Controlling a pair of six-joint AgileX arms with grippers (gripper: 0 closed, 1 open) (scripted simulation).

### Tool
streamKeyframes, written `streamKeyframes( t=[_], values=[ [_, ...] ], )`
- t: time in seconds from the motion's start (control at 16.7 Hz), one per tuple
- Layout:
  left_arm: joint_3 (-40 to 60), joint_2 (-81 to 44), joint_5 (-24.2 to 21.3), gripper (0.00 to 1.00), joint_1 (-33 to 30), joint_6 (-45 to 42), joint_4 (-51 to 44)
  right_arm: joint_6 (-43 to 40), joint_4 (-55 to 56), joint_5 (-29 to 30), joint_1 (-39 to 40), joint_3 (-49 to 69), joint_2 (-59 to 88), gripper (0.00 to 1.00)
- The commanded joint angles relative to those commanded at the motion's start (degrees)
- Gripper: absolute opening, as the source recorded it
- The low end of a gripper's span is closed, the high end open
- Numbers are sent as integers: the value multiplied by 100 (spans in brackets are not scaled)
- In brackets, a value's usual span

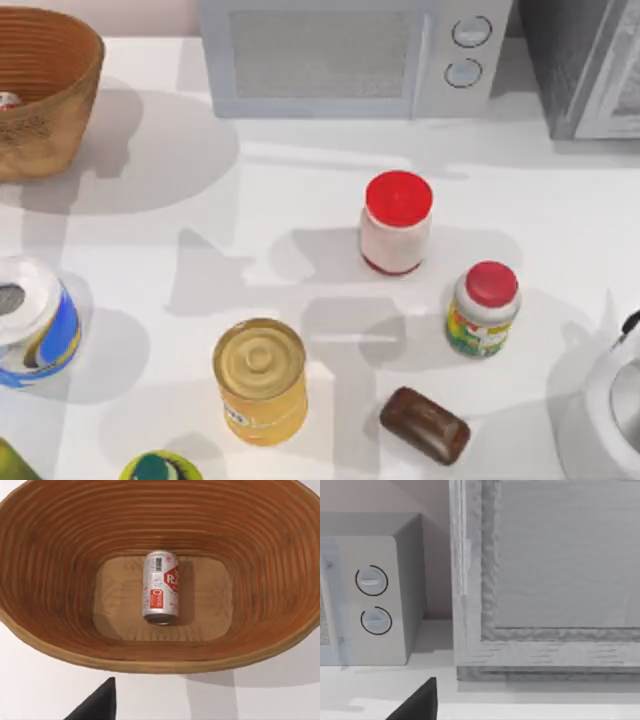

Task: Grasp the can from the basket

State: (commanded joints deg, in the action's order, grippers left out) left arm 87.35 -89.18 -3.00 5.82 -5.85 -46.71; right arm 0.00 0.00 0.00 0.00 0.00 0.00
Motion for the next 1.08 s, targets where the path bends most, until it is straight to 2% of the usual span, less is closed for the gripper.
streamKeyframes(
  t=[0.3,0.6,0.84,1.08],
  values=[
    [2832,-2742,-115,100,146,-193,-1416,0,0,0,0,0,0,100],
    [4989,-4903,-210,100,246,-342,-2515,0,0,0,0,0,0,100],
    [5929,-5882,-254,100,289,-406,-3009,0,0,0,0,0,0,100],
    [6072,-6036,-261,100,296,-416,-3086,0,0,0,0,0,0,100]
  ],
)
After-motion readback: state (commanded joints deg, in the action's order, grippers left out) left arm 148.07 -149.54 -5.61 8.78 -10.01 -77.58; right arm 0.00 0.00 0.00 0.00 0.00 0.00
